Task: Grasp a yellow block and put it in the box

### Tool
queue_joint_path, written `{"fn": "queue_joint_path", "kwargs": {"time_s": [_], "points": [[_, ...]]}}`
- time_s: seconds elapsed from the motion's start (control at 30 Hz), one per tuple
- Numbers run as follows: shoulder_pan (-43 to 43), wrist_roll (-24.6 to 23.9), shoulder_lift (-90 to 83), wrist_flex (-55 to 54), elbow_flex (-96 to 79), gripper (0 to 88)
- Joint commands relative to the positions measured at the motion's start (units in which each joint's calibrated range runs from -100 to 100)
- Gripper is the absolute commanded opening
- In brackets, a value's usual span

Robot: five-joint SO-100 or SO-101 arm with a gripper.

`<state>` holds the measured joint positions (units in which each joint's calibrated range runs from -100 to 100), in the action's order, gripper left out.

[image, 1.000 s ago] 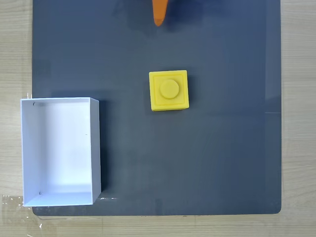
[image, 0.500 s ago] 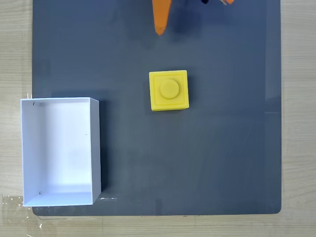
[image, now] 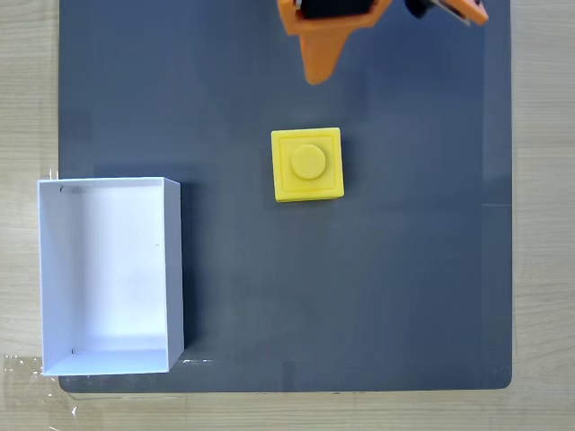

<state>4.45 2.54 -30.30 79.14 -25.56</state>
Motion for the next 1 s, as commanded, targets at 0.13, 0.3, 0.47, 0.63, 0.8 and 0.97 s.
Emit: {"fn": "queue_joint_path", "kwargs": {"time_s": [0.13, 0.3, 0.47, 0.63, 0.8, 0.97], "points": [[0.2, 0.2, 17.2, 9.8, 19.8, 35.5], [0.1, 0.3, 25.5, 13.6, 23.9, 52.2], [0.1, 0.3, 33.6, 13.4, 24.2, 58.5], [0.1, -0.1, 40.1, 10.6, 24.3, 58.7], [-0.2, 0.0, 45.4, 5.4, 26.3, 58.7], [-0.5, 0.3, 49.5, 1.9, 27.5, 58.0]]}}
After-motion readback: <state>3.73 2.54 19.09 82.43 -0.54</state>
